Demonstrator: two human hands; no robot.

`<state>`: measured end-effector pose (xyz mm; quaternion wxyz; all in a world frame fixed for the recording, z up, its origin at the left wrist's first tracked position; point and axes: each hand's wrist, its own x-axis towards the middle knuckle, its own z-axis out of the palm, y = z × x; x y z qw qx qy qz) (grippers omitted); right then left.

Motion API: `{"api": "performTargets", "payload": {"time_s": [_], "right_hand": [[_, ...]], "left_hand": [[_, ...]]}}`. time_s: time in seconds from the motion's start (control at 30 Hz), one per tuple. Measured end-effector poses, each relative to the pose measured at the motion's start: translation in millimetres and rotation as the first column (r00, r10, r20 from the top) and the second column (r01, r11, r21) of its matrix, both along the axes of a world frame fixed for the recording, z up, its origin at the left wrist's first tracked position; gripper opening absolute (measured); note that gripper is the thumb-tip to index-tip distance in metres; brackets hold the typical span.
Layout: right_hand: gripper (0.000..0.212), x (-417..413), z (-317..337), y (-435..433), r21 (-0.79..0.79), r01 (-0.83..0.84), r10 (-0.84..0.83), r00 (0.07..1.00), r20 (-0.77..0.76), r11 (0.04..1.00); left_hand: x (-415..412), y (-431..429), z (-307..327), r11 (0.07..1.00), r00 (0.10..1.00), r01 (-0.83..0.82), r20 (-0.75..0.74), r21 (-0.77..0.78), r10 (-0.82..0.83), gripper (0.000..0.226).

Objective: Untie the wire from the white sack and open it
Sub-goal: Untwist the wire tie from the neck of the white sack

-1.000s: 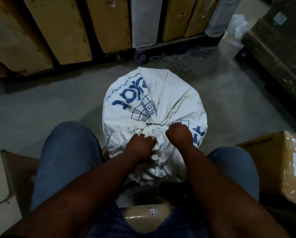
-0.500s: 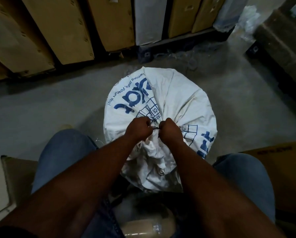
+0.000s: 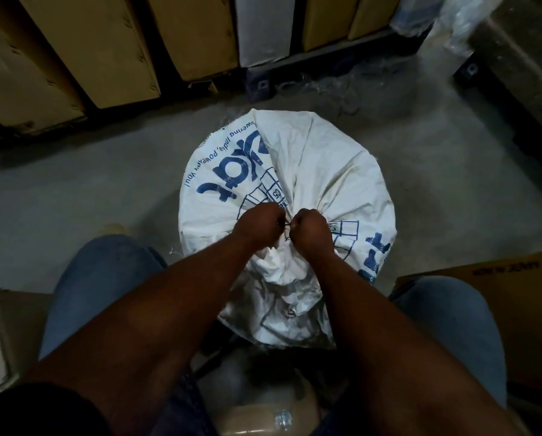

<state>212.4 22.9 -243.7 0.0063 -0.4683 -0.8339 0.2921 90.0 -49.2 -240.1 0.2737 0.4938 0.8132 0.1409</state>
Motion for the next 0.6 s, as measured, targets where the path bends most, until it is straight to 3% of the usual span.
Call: {"api": "performTargets", "payload": {"time_s": [0.2, 0.47, 0.6], "right_hand": [[0.014, 0, 8, 4, -0.036, 0.08, -0.082, 0.995, -0.057, 0.996], [0.008, 5, 25, 20, -0.224, 0.228, -0.272, 0.943, -0.194, 0.948], [0.015, 20, 31, 31, -0.24, 0.219, -0.265, 0.947, -0.179, 0.946]], "left_hand": [[-8, 0, -2, 0.997, 0.997, -0.059, 0.055, 0.054, 0.056, 0.014], [-22, -5, 10, 0.946, 0.923, -0.308, 0.276, 0.105, 0.27, 0.013], [-28, -14, 15, 0.983, 0.967, -0.183, 0.177, -0.033, 0.186, 0.015]]}}
